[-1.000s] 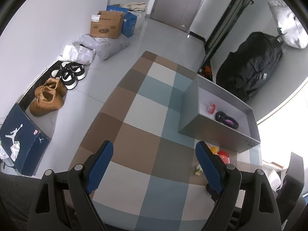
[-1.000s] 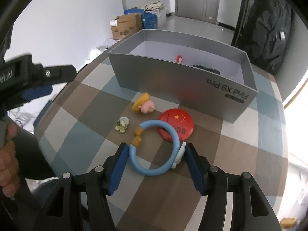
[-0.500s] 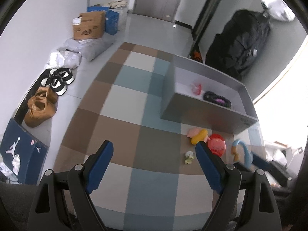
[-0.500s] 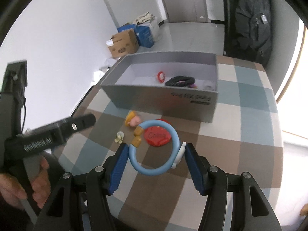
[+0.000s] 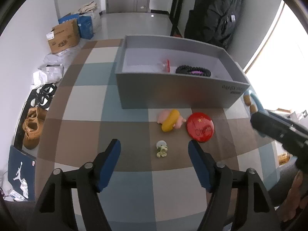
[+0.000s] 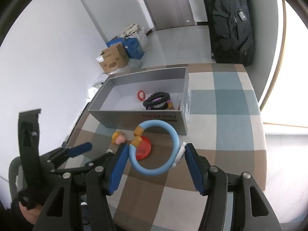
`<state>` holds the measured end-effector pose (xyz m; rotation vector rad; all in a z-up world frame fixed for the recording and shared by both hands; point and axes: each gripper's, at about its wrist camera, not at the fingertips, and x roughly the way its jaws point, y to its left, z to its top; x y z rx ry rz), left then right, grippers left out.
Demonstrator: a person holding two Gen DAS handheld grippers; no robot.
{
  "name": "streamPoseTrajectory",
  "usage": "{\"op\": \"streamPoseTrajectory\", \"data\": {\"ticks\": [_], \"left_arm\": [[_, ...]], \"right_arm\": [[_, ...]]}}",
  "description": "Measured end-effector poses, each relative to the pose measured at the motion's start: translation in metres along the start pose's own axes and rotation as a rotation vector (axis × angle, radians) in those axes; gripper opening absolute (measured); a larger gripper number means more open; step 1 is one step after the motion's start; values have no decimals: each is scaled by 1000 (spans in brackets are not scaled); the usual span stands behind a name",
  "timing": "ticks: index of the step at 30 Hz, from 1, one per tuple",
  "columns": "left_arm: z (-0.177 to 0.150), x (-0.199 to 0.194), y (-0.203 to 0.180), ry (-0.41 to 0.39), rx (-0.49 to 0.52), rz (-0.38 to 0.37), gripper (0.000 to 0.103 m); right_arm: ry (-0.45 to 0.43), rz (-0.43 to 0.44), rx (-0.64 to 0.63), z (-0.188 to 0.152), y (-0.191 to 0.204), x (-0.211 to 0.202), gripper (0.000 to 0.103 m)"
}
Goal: Organize jewelry
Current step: 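Lift the blue ring with the right tool while the left tool grasps a small pacifier, then carry the blue ring and pacifier into the grey box and open both tools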
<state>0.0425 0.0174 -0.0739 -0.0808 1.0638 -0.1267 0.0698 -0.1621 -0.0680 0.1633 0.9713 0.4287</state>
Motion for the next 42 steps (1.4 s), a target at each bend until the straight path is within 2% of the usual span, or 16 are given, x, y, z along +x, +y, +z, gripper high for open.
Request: {"op": "streamPoseTrajectory", "data": {"ticks": [3, 8, 11, 19, 21, 22, 24, 25, 34, 42], "left_arm": [[1, 2, -2, 7, 3, -7, 59], [2, 5, 0, 22, -6, -29, 39], [1, 8, -1, 33, -6, -41, 32], [2, 9, -6, 33, 9, -34, 27], [2, 9, -7, 34, 9, -26, 21], [3, 9, -6, 37, 7, -31, 15], [3, 9, -6, 40, 3, -33, 14], [4, 9, -6, 42, 1, -38, 9], [5, 9, -4, 49, -5, -67, 8], [8, -1, -5, 10, -7, -75, 8]], "right_arm": [[-8, 10, 12, 1, -2, -1, 59], [-13, 13, 18, 2, -3, -2, 59], [-16, 15, 21, 2, -3, -4, 59], [-17, 17, 21, 4, -4, -3, 59], [-15, 20, 19, 4, -3, -3, 59], [-16, 20, 19, 4, -3, -3, 59], [-16, 22, 19, 4, -2, -3, 59], [-17, 22, 19, 4, -2, -3, 59], [-17, 23, 20, 4, -2, -3, 59], [-20, 27, 18, 6, 0, -3, 59]]}}
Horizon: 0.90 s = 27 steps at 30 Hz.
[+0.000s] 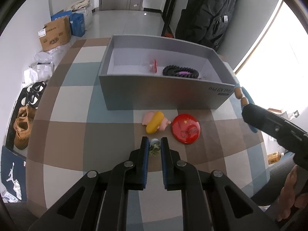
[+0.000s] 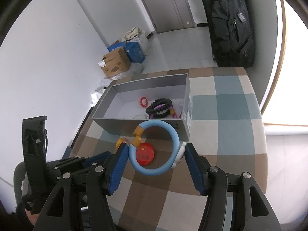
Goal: Organize jewelry
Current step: 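Carry the blue ring and pacifier into the grey box and open both tools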
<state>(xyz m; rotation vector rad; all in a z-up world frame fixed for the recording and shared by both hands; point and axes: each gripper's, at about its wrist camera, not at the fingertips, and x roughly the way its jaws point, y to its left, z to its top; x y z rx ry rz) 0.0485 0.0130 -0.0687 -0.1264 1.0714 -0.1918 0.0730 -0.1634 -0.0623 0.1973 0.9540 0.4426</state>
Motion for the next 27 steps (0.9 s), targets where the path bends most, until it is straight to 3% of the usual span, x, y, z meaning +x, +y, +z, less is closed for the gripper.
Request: {"op": "streamPoseTrajectory", "data": {"ticks": [27], "left_arm": [[46, -27, 11, -165, -93, -128, 8]], "right_arm": [[-9, 58, 12, 29, 11, 20, 59]]}}
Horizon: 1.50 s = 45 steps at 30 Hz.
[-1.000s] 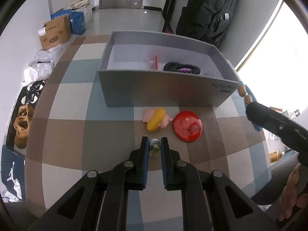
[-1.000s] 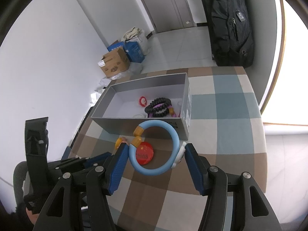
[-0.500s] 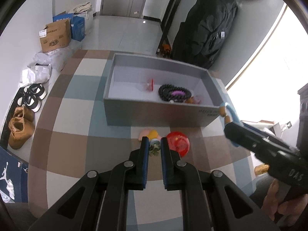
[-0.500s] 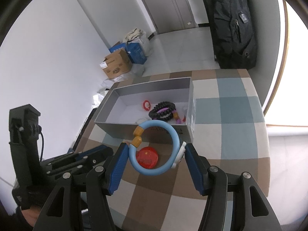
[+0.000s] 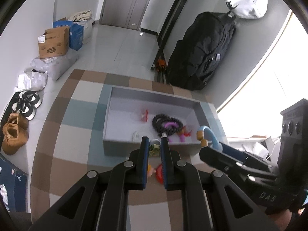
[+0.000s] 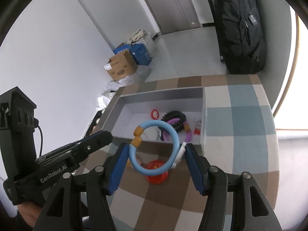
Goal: Organize jewelry
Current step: 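Carry the blue ring and pacifier into the grey box and open both tools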
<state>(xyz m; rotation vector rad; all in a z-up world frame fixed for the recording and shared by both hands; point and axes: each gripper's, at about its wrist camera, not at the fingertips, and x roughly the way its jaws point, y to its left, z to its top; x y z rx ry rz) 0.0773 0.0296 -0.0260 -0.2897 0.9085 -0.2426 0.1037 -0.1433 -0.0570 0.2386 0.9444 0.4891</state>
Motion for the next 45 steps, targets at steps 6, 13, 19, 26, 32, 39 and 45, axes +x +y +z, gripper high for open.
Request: {"op": "streamPoseTrajectory", "data": {"ticks": [6, 13, 19, 26, 32, 39, 45], "left_arm": [[13, 5, 1, -12, -22, -28, 8], [26, 11, 5, -13, -57, -57, 8], [29, 20, 6, 10, -67, -71, 8], [31, 30, 10, 43, -93, -84, 8], [31, 30, 9, 40, -88, -92, 8], [33, 32, 11, 38, -87, -84, 8], [36, 38, 16, 63, -148, -122, 40]], "right_arm": [[-11, 12, 5, 13, -1, 6, 59], [-15, 21, 25, 26, -7, 14, 59], [-8, 28, 33, 30, -10, 20, 59], [27, 35, 54, 30, -14, 29, 59], [26, 35, 52, 30, -15, 30, 59], [8, 27, 60, 33, -16, 29, 60], [-46, 5, 25, 35, -10, 19, 79]]}}
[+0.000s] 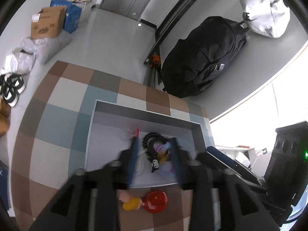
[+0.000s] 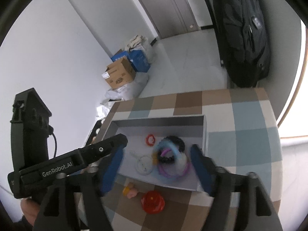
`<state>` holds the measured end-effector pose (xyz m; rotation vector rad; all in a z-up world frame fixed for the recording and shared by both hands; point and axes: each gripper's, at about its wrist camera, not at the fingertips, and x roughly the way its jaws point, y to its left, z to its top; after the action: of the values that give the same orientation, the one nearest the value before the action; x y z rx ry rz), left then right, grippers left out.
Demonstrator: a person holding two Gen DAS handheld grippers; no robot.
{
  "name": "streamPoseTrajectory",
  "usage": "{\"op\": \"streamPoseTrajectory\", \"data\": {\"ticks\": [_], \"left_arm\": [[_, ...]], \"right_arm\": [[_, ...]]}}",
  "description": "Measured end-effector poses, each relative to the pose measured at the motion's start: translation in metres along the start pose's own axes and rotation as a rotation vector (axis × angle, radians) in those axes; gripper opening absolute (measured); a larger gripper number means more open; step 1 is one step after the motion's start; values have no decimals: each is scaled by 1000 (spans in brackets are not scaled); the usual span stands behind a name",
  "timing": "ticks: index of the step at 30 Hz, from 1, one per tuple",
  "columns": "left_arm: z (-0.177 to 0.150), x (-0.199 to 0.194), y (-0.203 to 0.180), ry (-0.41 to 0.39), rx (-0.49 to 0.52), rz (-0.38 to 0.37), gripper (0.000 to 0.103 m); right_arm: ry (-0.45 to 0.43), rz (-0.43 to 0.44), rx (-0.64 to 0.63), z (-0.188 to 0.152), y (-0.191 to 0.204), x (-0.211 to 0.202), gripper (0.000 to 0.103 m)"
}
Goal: Organize jewelry
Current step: 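Carry the blue ring and pacifier into the grey box and open both tools, then withdraw both tools from the box toward the red badge and duck toy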
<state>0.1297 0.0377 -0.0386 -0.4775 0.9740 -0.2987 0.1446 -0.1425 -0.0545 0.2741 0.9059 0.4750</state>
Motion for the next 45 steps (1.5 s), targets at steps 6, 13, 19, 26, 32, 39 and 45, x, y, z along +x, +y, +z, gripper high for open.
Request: {"op": "streamPoseTrajectory", "data": {"ticks": [6, 13, 19, 26, 32, 39, 45], "left_arm": [[0, -9, -4, -28, 7, -19, 56], [-6, -12, -11, -35, 43, 57, 61], [-13, -19, -16, -63, 90, 121, 62], [-22, -28, -23, -104, 143, 182, 72], [-30, -38, -24, -143, 160, 212, 77], [-45, -44, -24, -162, 185, 261, 83], [-55, -47, -18, -153, 171, 276, 83]], "right_arm": [[-64, -11, -17, 2, 1, -17, 86], [-77, -33, -2, 1, -5, -25, 95], [-82, -44, -19, -5, -3, -29, 99], [-85, -48, -44, -14, 0, -33, 101], [-100, -51, -53, -21, 4, -42, 103], [-78, -80, -80, -35, 5, -45, 103], [-44, -103, -95, -47, 6, -45, 103]]}}
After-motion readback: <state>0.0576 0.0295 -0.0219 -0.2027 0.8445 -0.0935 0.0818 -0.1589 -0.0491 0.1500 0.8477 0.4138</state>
